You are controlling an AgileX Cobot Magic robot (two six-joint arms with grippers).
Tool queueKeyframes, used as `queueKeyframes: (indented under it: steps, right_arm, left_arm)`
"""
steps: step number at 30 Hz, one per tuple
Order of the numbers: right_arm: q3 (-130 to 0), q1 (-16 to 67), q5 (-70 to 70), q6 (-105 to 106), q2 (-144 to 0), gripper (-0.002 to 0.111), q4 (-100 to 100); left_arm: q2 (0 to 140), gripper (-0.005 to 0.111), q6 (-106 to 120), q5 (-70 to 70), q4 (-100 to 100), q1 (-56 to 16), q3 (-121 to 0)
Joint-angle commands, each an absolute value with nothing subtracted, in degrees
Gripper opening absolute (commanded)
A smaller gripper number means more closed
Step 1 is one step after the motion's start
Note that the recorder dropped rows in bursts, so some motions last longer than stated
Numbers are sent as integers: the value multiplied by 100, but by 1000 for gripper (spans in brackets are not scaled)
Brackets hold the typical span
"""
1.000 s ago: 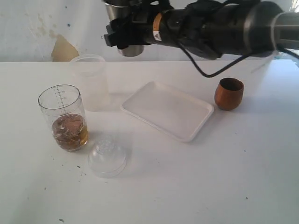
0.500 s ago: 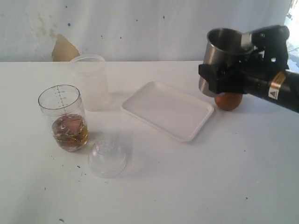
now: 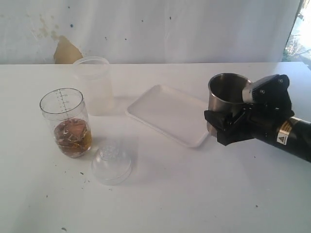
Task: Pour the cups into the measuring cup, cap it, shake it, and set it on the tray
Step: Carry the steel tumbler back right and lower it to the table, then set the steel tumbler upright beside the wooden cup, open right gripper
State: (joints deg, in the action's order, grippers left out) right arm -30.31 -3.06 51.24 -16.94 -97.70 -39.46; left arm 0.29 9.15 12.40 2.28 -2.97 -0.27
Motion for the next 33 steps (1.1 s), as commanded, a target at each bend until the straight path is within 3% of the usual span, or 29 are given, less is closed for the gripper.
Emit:
queueKeyframes:
  steps: [1,14,33]
  right_arm:
    - [-2946,-354,5545,-1189,-10139,0,-3358]
    - [-2864,-1177,6126,-927,-10618,0,-3586]
    - [-2864,-1201,6728,-786,-11468,0,-3580]
  left_arm:
    - [0,0,905,1163,227,-297,0]
    - [0,0,905,1163,227,-297,0]
    - [0,0,905,1163,227,-297,0]
